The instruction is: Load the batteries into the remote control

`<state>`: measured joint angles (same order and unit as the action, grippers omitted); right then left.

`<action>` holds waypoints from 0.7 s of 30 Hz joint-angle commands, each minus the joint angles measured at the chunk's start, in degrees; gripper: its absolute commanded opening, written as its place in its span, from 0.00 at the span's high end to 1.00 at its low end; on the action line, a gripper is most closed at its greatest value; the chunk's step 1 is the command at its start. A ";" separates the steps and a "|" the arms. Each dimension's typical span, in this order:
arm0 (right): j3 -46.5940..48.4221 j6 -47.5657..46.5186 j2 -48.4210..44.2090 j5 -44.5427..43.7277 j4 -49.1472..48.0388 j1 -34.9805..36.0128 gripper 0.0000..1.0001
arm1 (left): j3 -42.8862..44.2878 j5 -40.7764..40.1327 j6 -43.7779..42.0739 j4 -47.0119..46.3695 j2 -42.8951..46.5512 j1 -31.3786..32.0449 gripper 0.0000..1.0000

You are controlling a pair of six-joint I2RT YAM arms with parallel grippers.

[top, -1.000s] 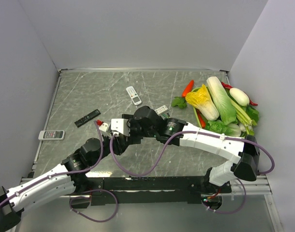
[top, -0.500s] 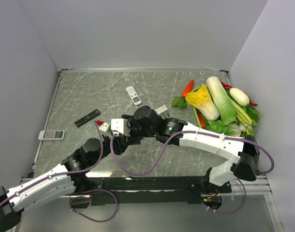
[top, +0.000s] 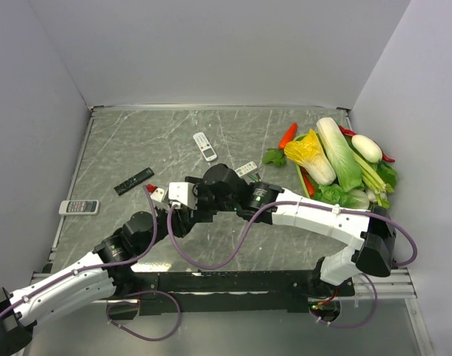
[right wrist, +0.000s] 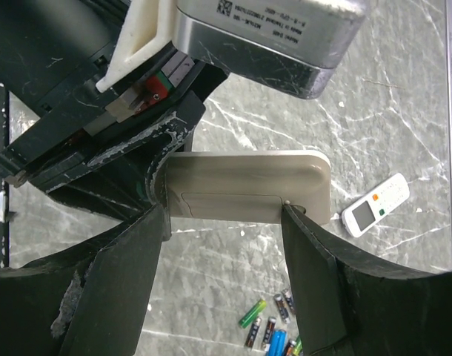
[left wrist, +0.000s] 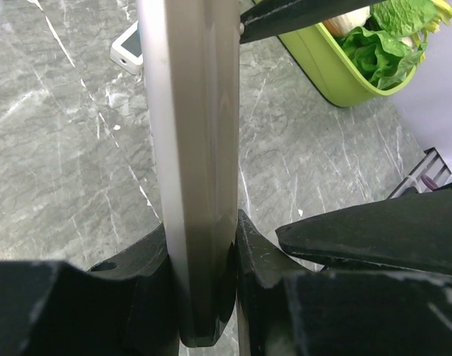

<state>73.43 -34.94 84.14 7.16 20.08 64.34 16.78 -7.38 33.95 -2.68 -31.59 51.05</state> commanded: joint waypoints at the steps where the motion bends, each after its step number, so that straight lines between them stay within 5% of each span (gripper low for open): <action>1: -2.06 2.67 -1.51 -1.27 -5.66 -1.58 0.28 | 2.65 3.16 -0.47 -5.94 1.36 0.63 0.99; 5: -4.78 9.69 -4.41 -3.02 -10.31 -2.90 0.27 | 1.86 0.53 1.37 -5.41 1.27 0.72 0.99; 14: -18.13 45.36 -13.82 -9.26 -24.63 -5.54 0.18 | -1.66 -1.32 5.15 -10.85 1.63 0.54 0.99; 21: -27.46 57.96 -18.22 -8.30 -37.47 -5.54 0.15 | -3.15 2.19 6.39 -17.52 -1.97 0.63 0.99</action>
<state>47.31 10.92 67.72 0.03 -6.37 58.72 13.82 -7.77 38.85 -11.94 -31.59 51.46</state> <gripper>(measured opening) 0.830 0.305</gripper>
